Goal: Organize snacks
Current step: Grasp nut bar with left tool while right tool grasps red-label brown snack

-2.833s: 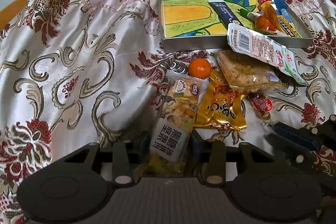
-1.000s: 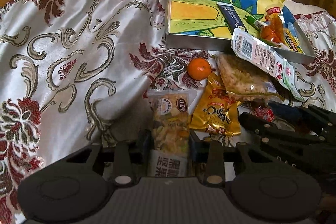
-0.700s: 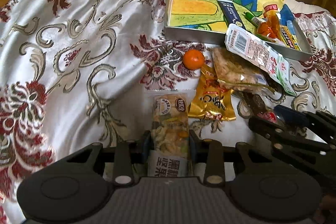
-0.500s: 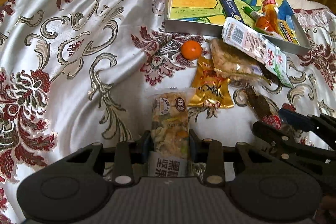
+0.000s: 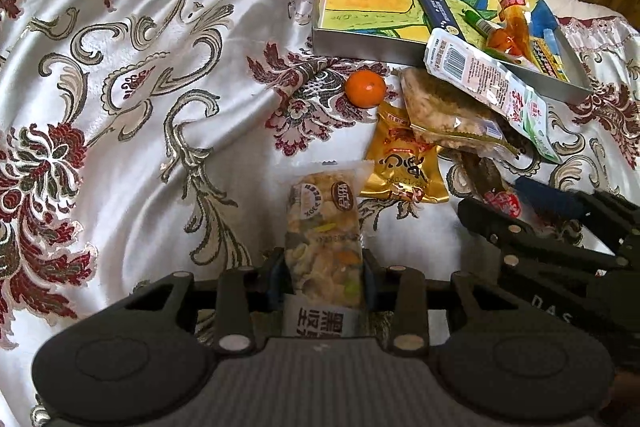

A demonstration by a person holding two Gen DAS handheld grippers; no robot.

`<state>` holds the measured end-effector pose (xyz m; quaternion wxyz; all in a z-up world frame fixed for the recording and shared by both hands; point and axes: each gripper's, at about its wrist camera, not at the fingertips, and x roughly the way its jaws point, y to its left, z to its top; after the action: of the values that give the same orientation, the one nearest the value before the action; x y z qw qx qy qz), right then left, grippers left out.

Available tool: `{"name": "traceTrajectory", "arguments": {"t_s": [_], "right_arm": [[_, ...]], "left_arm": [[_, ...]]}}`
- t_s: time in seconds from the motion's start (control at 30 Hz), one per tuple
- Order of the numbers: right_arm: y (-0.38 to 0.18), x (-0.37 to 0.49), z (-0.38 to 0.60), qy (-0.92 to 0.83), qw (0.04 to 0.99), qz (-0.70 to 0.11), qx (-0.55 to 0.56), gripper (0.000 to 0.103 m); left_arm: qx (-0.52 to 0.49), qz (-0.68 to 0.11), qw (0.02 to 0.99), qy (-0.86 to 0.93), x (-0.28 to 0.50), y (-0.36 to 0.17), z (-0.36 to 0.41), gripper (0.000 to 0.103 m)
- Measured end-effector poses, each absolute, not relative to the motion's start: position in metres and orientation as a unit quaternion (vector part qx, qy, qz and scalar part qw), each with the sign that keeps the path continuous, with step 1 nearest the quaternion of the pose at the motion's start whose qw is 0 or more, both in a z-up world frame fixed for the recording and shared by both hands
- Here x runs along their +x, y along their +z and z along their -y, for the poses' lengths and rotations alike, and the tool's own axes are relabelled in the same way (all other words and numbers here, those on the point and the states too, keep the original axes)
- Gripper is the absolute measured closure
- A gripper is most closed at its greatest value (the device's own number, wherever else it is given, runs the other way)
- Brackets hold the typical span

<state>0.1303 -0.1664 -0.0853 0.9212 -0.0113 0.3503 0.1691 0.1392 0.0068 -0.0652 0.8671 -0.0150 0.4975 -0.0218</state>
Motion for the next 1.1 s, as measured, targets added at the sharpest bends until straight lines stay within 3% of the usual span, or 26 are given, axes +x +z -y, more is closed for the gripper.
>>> {"name": "traceTrajectory", "arguments": {"t_s": [0.6,0.67,0.83,1.1], "right_arm": [[-0.061,0.102,0.198,0.212,0.881,-0.423,0.012,0.058],[-0.058,0.099,0.202,0.216,0.878,-0.427,0.006,0.063],[-0.053,0.093,0.208,0.234,0.875,-0.423,-0.039,0.064],[-0.068,0.109,0.213,0.247,0.869,-0.428,0.019,0.042]], "left_arm": [[-0.071,-0.54,0.838,-0.021,0.119,-0.046,-0.002,0.064],[-0.075,-0.543,0.836,-0.02,0.118,-0.043,0.0,0.064],[-0.072,-0.536,0.841,-0.022,0.116,-0.034,0.008,0.064],[-0.071,-0.539,0.839,-0.015,0.119,-0.039,0.014,0.064]]}}
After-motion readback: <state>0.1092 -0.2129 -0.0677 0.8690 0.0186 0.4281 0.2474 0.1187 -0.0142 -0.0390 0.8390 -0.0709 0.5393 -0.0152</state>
